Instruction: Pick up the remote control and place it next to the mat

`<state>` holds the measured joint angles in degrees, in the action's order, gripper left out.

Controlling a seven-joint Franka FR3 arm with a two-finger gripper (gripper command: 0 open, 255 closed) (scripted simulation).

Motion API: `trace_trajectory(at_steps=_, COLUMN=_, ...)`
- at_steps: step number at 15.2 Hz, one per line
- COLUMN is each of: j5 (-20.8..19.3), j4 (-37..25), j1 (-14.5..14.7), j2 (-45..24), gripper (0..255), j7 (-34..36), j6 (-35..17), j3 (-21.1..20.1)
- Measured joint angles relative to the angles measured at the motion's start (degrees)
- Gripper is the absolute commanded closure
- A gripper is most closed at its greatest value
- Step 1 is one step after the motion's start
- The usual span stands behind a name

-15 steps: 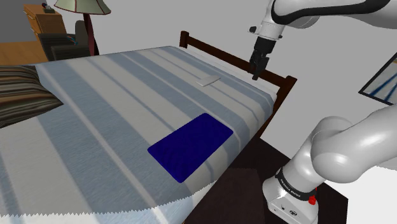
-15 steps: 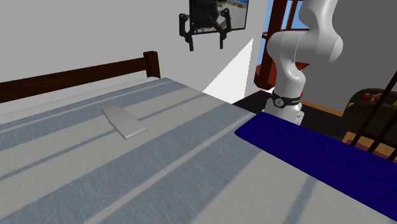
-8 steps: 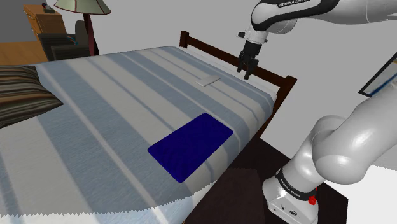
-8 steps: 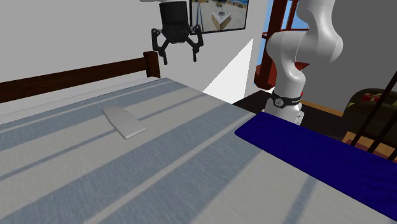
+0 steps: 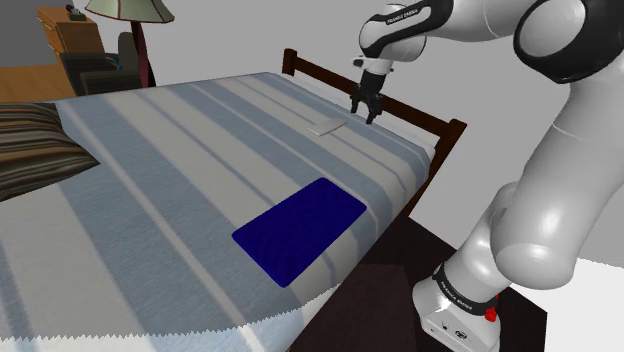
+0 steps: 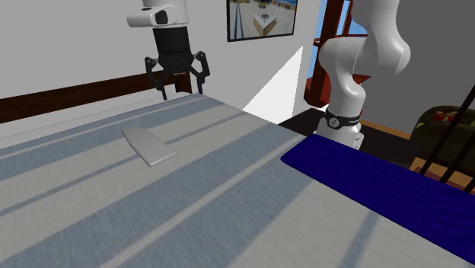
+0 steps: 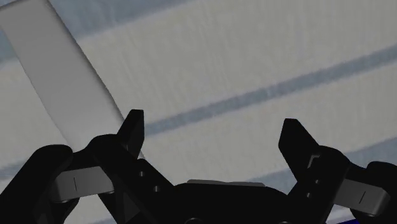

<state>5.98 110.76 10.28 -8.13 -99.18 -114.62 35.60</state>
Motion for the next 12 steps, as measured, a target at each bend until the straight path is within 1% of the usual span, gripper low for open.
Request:
trace_trajectory(at_steps=3, j5=4.02, j4=-6.77, j1=-1.92, j2=-7.40, gripper=0, j7=-7.94, j6=0.07, j3=-1.43)
trace_trajectory(at_steps=7, j5=8.06, j4=-15.48, j1=-5.22, j2=-16.59, gripper=0, j7=-17.12, j6=-0.18, j3=-4.44)
trace_trajectory(at_steps=10, j5=9.72, j4=-21.77, j1=-7.07, j2=-22.16, gripper=0, j7=-21.88, j6=0.12, j3=-6.74)
trace_trajectory(at_steps=12, j5=10.19, j4=-22.82, j1=-7.46, j2=-23.59, gripper=0, j7=-22.78, j6=-0.33, j3=-7.32)
